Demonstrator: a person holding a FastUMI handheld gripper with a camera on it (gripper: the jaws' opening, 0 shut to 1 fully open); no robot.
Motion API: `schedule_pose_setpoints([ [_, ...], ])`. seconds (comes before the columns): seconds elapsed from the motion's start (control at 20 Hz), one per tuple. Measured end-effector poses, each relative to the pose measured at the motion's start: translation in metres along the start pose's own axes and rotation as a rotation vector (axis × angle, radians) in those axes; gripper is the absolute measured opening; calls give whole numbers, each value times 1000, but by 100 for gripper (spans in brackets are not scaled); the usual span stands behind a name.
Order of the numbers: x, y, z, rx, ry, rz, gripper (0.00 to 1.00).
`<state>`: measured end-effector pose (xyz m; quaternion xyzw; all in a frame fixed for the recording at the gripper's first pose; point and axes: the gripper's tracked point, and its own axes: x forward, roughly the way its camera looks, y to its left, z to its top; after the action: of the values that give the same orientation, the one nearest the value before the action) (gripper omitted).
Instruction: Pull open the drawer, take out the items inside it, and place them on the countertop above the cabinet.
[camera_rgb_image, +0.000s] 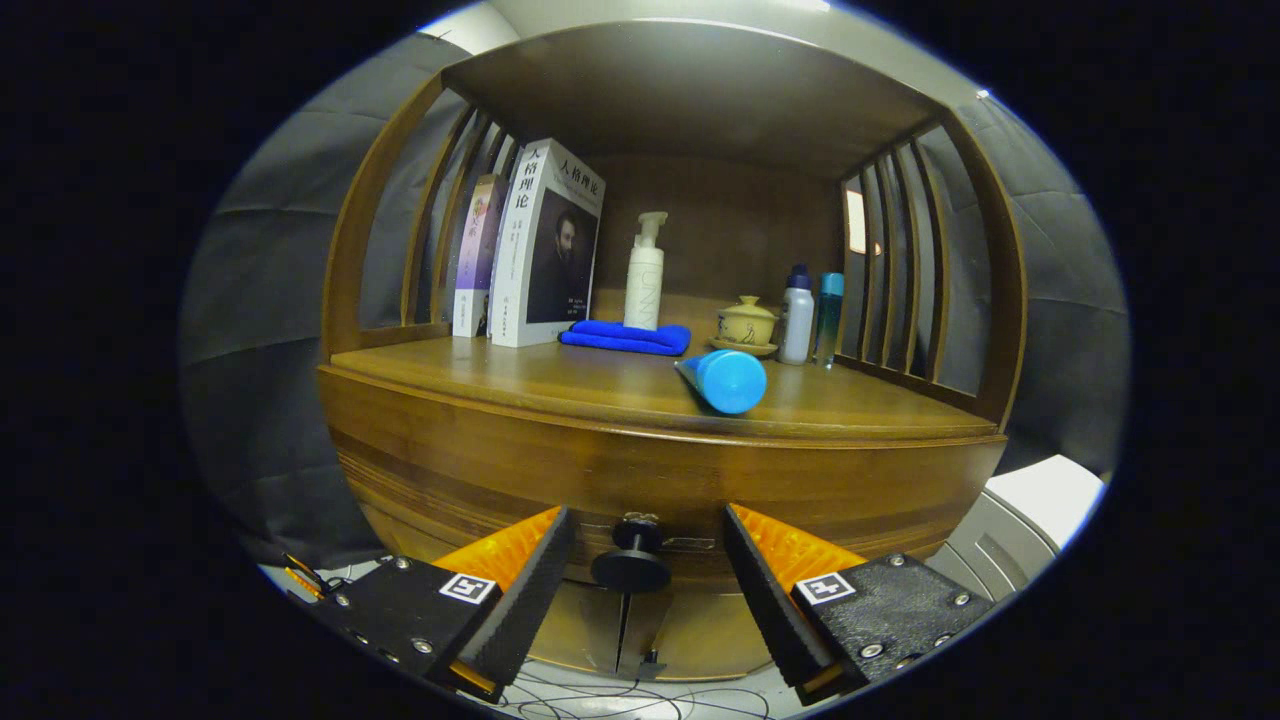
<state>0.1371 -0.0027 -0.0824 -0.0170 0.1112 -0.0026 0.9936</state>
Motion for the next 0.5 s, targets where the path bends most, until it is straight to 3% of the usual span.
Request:
schedule_pose_setpoints([
  [0.5,-106,-30,68,59,-170,-71,94],
])
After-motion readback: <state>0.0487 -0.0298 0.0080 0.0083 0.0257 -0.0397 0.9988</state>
